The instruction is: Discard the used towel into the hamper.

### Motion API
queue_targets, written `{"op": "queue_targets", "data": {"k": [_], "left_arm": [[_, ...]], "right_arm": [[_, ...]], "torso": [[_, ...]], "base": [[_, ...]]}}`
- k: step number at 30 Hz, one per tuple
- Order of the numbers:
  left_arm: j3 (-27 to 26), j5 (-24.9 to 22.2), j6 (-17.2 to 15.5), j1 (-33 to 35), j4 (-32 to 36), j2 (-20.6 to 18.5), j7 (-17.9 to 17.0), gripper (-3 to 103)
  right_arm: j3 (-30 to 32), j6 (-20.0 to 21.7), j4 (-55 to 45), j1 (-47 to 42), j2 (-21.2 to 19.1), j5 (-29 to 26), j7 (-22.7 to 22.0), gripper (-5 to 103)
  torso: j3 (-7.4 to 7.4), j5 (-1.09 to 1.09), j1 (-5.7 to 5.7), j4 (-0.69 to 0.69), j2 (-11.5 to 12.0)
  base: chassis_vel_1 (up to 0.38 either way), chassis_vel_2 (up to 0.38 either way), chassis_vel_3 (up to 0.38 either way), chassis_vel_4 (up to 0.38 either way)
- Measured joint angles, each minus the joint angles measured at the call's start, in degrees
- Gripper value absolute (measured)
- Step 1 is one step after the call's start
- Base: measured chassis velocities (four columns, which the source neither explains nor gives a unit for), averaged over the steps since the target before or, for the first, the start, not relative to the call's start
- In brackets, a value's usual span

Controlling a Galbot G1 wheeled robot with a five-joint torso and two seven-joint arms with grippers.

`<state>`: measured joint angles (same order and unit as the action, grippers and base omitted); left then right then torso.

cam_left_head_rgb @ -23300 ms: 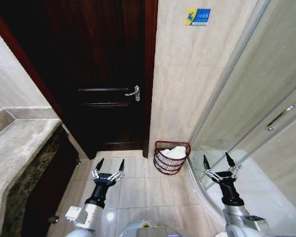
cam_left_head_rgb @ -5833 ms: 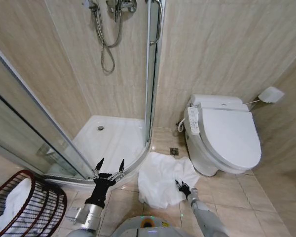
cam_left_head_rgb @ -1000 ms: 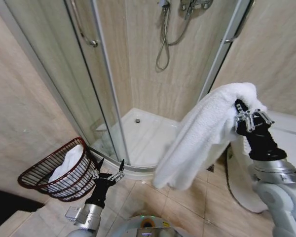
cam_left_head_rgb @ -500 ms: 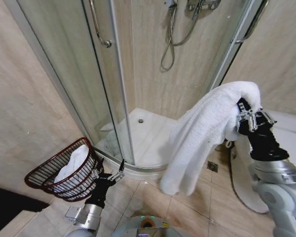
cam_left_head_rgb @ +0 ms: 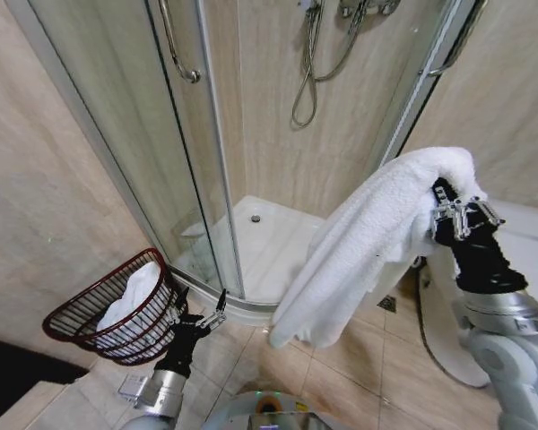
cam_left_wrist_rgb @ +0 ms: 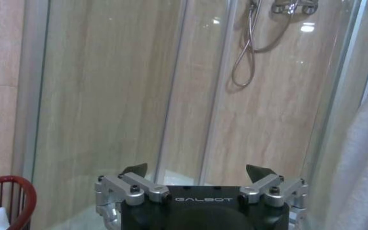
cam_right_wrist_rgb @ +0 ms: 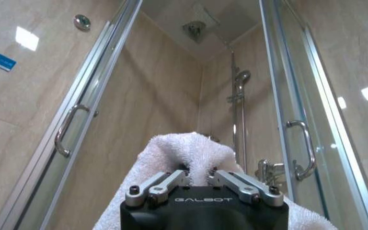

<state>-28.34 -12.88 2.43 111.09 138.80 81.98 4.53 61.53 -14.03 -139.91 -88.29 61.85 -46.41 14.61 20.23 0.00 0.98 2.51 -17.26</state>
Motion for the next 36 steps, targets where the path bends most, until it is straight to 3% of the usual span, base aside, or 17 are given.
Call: {"op": "queue_targets", "data": {"k": [12, 24, 36], "left_arm": [[0.00, 0.00, 0.00, 0.00, 0.00, 0.00, 0.00, 100], [0.00, 0.00, 0.00, 0.00, 0.00, 0.00, 0.00, 100], [0.00, 0.00, 0.00, 0.00, 0.00, 0.00, 0.00, 100]], "right_arm": [[-0.03, -0.44, 0.14, -0.02, 0.09, -0.02, 0.12, 7], [0.44, -0.84, 0.60, -0.11, -0.04, -0.47, 0.59, 7], [0.46, -0.70, 0.61, 0.10, -0.17, -0.53, 0.60, 7]], "torso": [[-0.78, 0.00, -0.44, 0.00, 1.21], [1.09, 0.00, 0.76, 0.00, -1.87], [1.55, 0.00, 1.31, 0.00, -2.87]], "base": [[0.000, 0.000, 0.000, 0.000], [0.000, 0.000, 0.000, 0.000], [0.000, 0.000, 0.000, 0.000]]}}
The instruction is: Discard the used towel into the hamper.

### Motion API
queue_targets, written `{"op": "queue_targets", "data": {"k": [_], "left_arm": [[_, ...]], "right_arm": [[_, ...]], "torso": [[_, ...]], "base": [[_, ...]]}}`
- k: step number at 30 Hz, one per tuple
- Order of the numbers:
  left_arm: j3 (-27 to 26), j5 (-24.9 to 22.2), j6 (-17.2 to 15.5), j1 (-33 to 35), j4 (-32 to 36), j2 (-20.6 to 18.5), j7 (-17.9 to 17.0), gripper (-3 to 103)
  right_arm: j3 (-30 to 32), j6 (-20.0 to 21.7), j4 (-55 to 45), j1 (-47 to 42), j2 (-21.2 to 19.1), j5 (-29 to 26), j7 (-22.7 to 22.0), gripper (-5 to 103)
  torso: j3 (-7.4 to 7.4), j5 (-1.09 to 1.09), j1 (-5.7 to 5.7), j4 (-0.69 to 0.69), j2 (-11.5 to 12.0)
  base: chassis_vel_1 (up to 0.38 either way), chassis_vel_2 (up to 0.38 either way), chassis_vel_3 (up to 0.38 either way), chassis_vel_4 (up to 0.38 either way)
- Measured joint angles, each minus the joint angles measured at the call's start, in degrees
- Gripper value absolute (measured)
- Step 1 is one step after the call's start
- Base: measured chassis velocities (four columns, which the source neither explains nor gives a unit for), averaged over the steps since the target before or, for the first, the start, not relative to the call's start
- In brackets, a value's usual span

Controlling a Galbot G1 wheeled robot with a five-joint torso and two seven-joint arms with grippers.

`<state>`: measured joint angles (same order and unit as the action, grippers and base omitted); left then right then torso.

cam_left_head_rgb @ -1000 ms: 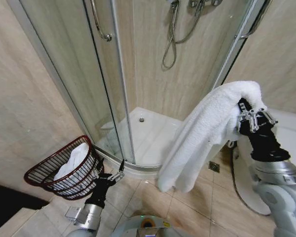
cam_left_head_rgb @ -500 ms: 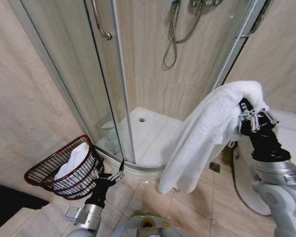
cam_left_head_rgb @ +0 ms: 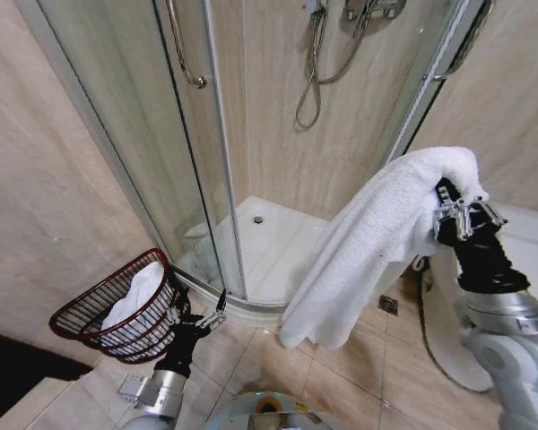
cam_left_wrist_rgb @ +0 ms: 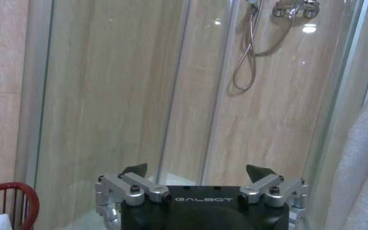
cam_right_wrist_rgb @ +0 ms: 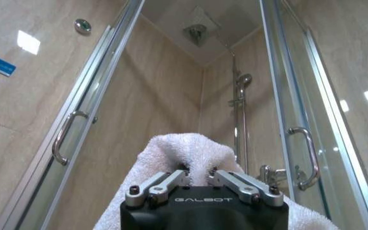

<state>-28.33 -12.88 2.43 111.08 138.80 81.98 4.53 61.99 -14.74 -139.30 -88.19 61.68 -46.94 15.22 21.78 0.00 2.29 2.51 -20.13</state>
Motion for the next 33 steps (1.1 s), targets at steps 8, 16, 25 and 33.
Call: {"op": "queue_targets", "data": {"k": [8, 16, 25, 33], "left_arm": [[0.00, 0.00, 0.00, 0.00, 0.00, 0.00, 0.00, 100], [0.00, 0.00, 0.00, 0.00, 0.00, 0.00, 0.00, 100], [0.00, 0.00, 0.00, 0.01, 0.00, 0.00, 0.00, 100], [0.00, 0.00, 0.00, -0.01, 0.00, 0.00, 0.00, 100]], "right_arm": [[0.19, 0.00, 0.05, 0.05, -0.06, -0.25, 0.19, 7], [0.38, -0.26, 0.18, -0.12, -0.08, -0.55, 0.53, 7], [0.59, -0.67, -0.07, -0.45, -0.10, -0.93, 1.07, 7], [0.65, -0.66, -0.28, -0.59, -0.16, -1.04, 1.07, 7]], "torso": [[-0.02, -0.01, 0.00, 0.00, 0.01], [-0.07, 0.04, -0.05, 0.00, 0.08], [-0.11, -0.03, -0.12, -0.01, 0.12], [-0.09, 0.00, -0.07, -0.01, 0.21]], "base": [[0.064, -0.066, -0.058, 0.065], [0.196, -0.201, -0.212, 0.197], [0.165, -0.176, -0.176, 0.173], [-0.033, 0.040, 0.057, -0.039]]}}
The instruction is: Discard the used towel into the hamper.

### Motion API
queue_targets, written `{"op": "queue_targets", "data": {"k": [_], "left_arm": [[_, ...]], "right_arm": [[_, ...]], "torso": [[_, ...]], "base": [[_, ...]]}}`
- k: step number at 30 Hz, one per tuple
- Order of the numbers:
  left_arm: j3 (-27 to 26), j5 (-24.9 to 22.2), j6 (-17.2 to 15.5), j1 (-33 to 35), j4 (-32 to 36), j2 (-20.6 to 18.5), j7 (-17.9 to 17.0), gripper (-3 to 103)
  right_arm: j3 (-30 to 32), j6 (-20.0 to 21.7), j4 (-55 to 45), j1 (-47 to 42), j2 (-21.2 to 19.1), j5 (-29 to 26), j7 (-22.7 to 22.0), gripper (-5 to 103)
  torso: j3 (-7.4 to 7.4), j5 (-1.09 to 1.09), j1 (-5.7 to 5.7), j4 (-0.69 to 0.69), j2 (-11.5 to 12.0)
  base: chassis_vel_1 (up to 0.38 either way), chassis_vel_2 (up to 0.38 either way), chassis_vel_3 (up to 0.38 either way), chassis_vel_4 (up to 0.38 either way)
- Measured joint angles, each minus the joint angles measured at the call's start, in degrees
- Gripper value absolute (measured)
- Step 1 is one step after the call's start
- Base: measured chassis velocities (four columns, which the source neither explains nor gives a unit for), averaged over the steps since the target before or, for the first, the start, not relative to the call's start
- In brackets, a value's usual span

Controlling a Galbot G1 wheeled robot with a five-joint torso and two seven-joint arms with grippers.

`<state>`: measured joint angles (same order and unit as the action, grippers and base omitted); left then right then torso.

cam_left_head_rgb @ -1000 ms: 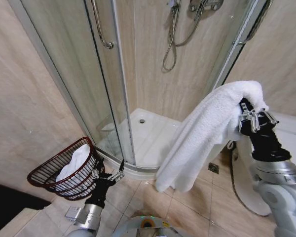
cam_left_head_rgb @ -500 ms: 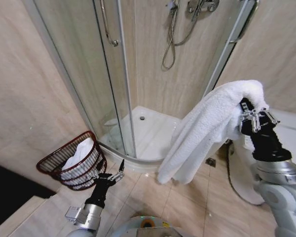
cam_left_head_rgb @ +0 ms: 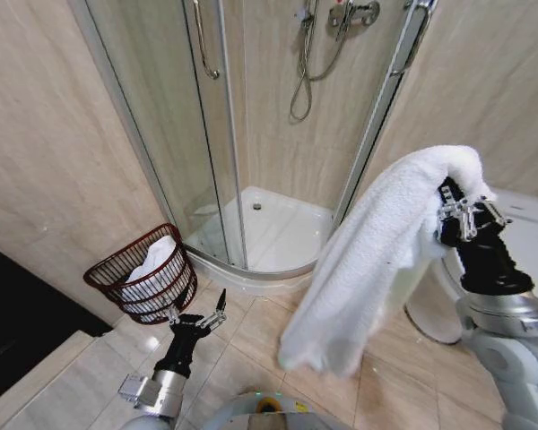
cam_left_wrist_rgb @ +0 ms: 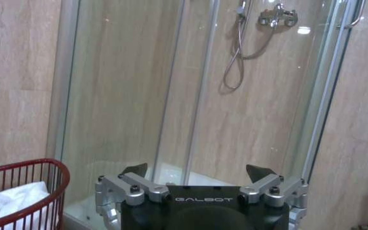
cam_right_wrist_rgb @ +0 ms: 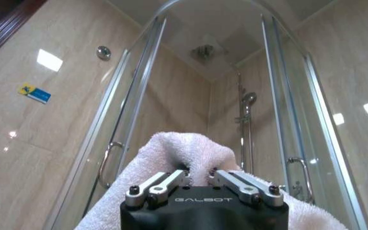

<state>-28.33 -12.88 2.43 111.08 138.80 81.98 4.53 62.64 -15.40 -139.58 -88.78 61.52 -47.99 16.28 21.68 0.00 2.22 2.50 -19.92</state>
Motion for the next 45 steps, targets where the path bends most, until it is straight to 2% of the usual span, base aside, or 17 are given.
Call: {"op": "queue_targets", "data": {"k": [15, 45], "left_arm": [[0.00, 0.00, 0.00, 0.01, 0.00, 0.00, 0.00, 100], [0.00, 0.00, 0.00, 0.01, 0.00, 0.00, 0.00, 100]], "right_arm": [[-0.19, 0.37, 0.19, -0.07, 0.46, 0.89, -0.19, 7], [-1.65, 0.83, 0.57, 0.53, 0.13, 1.41, -0.03, 7]], "torso": [[-0.63, -0.01, -0.47, 0.00, 1.00], [-1.78, 0.00, -1.17, 0.00, 2.84]], "base": [[0.046, 0.034, 0.029, 0.038], [0.112, 0.112, 0.120, 0.116]]}}
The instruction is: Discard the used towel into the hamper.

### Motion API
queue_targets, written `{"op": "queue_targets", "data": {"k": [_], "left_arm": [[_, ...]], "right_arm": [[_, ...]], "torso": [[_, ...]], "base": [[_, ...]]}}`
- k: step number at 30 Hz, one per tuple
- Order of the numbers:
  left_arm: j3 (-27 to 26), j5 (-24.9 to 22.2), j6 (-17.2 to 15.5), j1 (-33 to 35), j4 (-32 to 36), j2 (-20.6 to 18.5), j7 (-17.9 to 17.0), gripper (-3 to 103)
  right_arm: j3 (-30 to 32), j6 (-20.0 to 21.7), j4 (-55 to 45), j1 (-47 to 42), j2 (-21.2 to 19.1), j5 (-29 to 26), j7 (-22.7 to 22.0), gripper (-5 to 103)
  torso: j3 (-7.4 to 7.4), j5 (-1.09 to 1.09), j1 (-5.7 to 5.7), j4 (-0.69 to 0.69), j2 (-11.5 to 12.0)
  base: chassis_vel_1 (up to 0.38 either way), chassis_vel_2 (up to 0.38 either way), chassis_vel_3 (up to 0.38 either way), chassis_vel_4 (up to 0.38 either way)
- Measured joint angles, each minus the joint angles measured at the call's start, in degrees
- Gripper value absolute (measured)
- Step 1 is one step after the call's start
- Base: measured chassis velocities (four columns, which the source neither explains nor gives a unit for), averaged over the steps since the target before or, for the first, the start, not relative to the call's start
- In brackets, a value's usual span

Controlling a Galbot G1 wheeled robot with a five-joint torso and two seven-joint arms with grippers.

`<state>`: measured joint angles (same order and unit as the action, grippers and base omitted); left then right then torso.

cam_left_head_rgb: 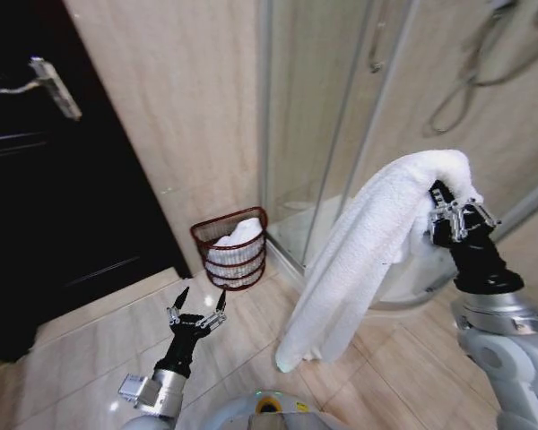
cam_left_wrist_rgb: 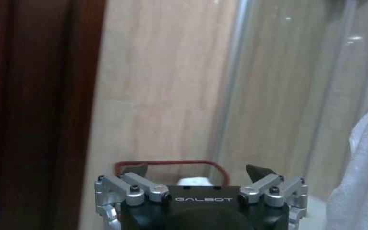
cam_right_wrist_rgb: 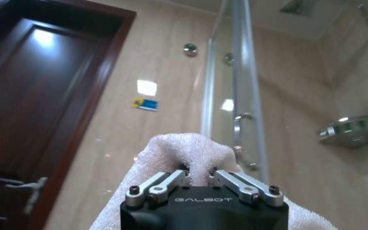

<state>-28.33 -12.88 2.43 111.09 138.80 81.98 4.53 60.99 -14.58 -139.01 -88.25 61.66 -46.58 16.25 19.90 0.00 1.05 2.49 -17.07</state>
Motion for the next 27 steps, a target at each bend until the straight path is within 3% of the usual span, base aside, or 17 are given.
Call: {"op": "queue_targets", "data": {"k": [18, 27], "left_arm": [[0.00, 0.00, 0.00, 0.00, 0.00, 0.00, 0.00, 100], [0.00, 0.00, 0.00, 0.00, 0.00, 0.00, 0.00, 100]], "right_arm": [[0.03, 0.73, -0.66, 0.45, -1.67, -1.00, 0.05, 7], [0.12, 0.94, -0.68, 0.57, -2.10, -1.33, 0.08, 7]], "torso": [[-0.50, 0.00, -0.28, 0.02, 0.78], [-0.70, 0.00, -0.41, 0.00, 1.11]], "base": [[0.114, 0.111, 0.122, 0.112], [0.014, 0.004, 0.003, 0.009]]}}
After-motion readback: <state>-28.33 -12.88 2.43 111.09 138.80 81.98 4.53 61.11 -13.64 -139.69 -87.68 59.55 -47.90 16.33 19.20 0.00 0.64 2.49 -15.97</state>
